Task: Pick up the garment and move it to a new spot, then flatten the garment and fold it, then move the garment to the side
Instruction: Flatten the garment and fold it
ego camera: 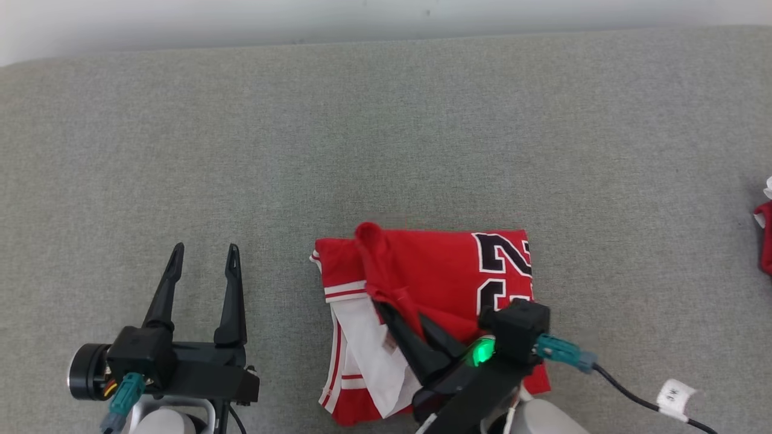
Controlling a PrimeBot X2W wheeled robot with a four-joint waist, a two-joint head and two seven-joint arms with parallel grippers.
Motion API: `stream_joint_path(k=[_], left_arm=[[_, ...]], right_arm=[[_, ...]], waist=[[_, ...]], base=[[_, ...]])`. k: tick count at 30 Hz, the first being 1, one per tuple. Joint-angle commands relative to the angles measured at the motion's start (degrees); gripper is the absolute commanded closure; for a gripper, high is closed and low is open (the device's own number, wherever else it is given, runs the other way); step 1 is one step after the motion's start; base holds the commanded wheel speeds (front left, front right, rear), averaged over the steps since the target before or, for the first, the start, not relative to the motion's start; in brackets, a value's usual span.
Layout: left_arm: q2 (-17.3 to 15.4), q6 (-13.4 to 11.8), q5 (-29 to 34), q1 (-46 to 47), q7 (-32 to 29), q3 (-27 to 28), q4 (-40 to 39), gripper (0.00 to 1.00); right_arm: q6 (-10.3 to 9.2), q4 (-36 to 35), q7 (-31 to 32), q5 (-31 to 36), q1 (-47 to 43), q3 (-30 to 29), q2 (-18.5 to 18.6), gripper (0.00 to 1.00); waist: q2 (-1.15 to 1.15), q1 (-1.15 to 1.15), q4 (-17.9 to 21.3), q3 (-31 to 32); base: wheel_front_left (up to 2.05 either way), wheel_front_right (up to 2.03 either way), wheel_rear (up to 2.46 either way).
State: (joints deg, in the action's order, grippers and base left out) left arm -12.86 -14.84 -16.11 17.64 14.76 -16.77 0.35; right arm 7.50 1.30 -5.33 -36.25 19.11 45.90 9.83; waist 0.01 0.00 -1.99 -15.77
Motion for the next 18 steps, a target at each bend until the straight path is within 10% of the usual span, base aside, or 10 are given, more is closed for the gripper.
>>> stream_joint_path(k=[1, 8, 9, 11, 18], left_arm=[[0.20, 0.06, -0.09, 0.32, 0.46, -0.05, 0.27, 0.00], [1.04, 0.53, 0.42, 0.64, 0.47, -0.12, 0.83, 0.00], [1.19, 0.63, 0.21, 0.52, 0.46, 0.01, 1.02, 0.00], [1.20, 0.82, 0.19, 0.42, 0.47, 0.29, 1.13, 0.00], [1.31, 1.07, 0.71, 0.11, 0.47, 0.71, 1.46, 0.00]], right_arm=[[-0.04, 1.52, -0.88, -1.17, 1.38, 1.27, -0.54, 1.00], [-0.03, 7.97, -3.90, -4.50, 4.20, 4.38, -1.05, 0.91], [-0.03, 8.59, -4.51, -4.99, 4.52, 4.84, -1.10, 0.50], [-0.04, 9.70, -5.46, -6.24, 5.05, 5.89, -1.22, 0.00], [-0.04, 9.63, -7.62, -9.17, 6.75, 10.09, -1.24, 0.00]], waist=[[-0.01, 0.00, -0.37, -0.22], [-0.01, 0.00, -1.01, -0.63], [-0.01, 0.00, -1.00, -0.65], [-0.01, 0.00, -0.89, -0.61], [-0.01, 0.00, -0.48, -0.01]], base=[[0.00, 0.00, 0.00], [0.00, 0.00, 0.00], [0.00, 0.00, 0.00], [0.00, 0.00, 0.00], [0.00, 0.00, 0.00]])
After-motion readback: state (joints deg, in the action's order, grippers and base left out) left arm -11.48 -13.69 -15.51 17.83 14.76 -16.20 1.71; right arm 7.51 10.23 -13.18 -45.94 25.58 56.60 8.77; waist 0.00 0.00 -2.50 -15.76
